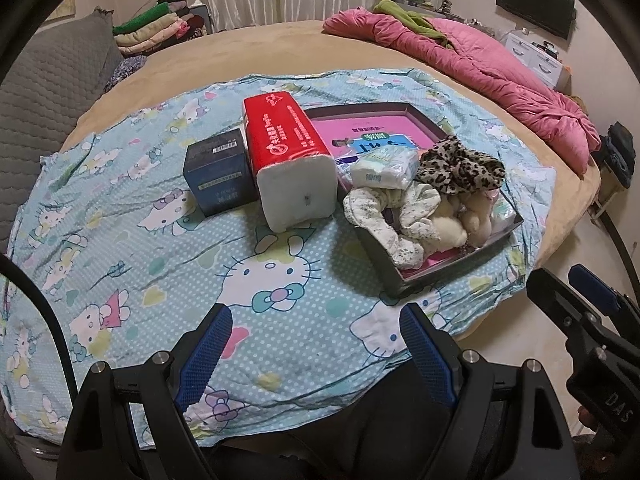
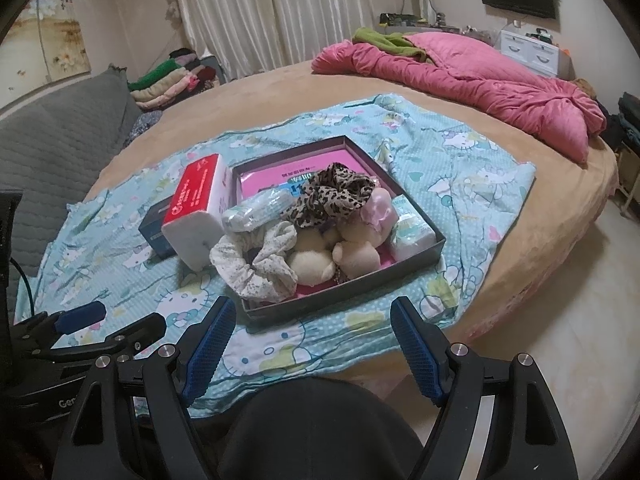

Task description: Organize soft objects

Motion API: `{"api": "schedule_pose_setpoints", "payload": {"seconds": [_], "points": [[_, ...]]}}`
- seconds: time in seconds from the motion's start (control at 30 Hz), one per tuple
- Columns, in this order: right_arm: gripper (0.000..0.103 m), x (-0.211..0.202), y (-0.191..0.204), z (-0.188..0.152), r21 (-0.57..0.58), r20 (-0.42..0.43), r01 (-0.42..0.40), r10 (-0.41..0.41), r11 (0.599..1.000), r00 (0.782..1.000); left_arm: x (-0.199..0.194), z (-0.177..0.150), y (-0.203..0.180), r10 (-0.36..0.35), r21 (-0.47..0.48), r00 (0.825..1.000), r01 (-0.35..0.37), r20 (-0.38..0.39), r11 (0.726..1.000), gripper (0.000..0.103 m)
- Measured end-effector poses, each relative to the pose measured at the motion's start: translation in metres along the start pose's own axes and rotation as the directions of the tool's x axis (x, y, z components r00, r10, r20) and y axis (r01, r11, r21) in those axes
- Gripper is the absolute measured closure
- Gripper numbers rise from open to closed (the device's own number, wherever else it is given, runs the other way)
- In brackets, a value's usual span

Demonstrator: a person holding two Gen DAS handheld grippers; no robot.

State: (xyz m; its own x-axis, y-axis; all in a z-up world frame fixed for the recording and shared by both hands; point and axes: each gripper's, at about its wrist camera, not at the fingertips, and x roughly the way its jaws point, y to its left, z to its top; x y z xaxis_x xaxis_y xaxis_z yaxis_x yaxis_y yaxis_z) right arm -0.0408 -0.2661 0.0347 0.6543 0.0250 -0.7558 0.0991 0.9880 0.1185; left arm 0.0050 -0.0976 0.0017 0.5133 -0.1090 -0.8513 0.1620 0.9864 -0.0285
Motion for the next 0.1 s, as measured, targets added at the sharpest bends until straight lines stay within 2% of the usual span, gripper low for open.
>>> {"api": "schedule_pose_setpoints", "payload": {"seconds": [0.1], "points": [[0.022,0.0052,0.002,-0.0005,-0.003,-0.016,0.013,-0.013,1.0,1.0,0.0053,-0.0008,0.0051,-0.011,-0.006,1.0,0.011,0.004,1.0,0.018]]}}
